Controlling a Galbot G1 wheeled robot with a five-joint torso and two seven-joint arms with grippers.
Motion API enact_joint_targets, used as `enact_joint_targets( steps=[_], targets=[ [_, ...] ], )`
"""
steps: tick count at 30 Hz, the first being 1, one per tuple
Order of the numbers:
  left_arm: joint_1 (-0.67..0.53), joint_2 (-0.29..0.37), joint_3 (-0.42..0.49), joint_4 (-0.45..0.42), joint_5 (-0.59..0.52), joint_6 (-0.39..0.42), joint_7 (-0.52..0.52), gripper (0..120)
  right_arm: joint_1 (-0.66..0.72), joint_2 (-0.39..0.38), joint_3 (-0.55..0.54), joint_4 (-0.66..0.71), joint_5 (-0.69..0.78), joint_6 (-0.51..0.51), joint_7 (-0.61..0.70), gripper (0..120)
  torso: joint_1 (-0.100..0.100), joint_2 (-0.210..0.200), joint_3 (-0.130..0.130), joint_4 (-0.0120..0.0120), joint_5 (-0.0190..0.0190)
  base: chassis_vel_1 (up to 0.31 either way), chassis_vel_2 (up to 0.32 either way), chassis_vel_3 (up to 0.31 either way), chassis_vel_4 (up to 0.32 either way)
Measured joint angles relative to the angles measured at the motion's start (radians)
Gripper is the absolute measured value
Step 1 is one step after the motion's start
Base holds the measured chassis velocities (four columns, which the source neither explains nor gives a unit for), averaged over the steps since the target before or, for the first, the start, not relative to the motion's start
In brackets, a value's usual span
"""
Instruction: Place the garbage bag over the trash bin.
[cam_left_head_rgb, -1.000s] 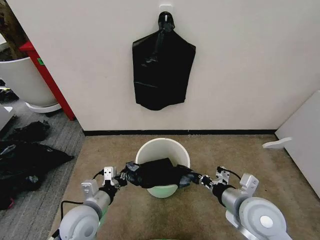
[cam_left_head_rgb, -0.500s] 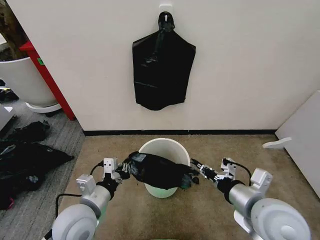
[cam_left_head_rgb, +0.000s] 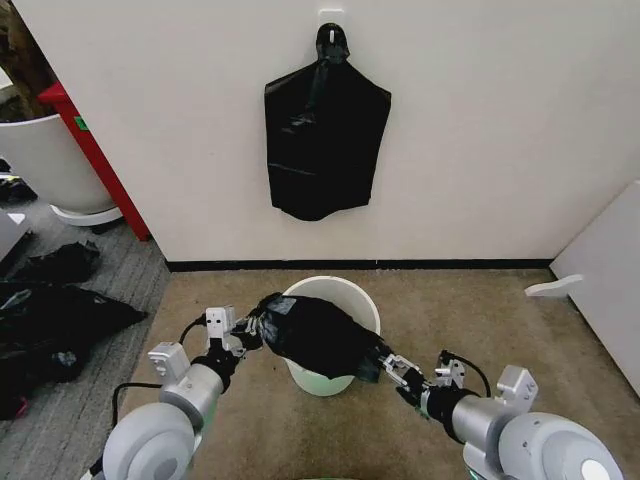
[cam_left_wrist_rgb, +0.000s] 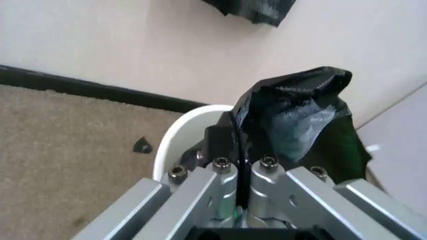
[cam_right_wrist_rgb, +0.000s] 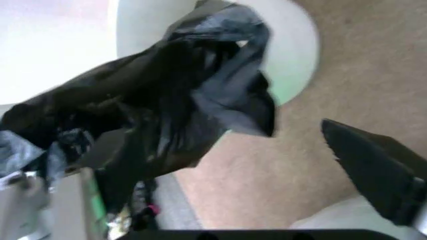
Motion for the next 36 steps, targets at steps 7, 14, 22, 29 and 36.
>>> enact_joint_targets(
  steps=[7, 14, 22, 29, 36],
  targets=[
    [-0.021, -0.013, -0.006, -0.008, -0.054, -0.001, -0.023, 0, -0.064, 0.049, -0.003, -0.010, -0.120, -0.118, -0.327, 100, 0.000, 0.000, 0.000, 0.0000, -0.0001, 0.000, 0.000, 0.000, 0.000],
    [-0.043, -0.015, -0.012, -0.016, -0.122, -0.006, -0.035, 0, -0.117, 0.035, -0.001, -0.039, -0.227, -0.174, -0.456, 100, 0.000, 0.000, 0.000, -0.0001, 0.0000, 0.000, 0.000, 0.000, 0.000],
    [-0.100, -0.015, 0.000, -0.005, -0.176, -0.024, -0.031, 0, -0.094, 0.028, -0.010, -0.028, -0.118, -0.162, -0.356, 100, 0.000, 0.000, 0.000, 0.0000, -0.0002, 0.000, 0.000, 0.000, 0.000],
    [-0.151, -0.021, 0.010, 0.017, -0.223, -0.033, -0.020, 0, -0.085, 0.059, -0.009, -0.064, -0.070, -0.142, -0.334, 100, 0.000, 0.000, 0.000, 0.0000, 0.0000, 0.000, 0.000, 0.000, 0.000],
    [-0.180, -0.024, 0.022, 0.015, -0.268, -0.031, -0.029, 0, -0.083, 0.061, -0.016, -0.119, -0.267, -0.167, -0.476, 100, 0.000, 0.000, 0.000, 0.0000, 0.0000, 0.000, 0.000, 0.000, 0.000]
  ],
)
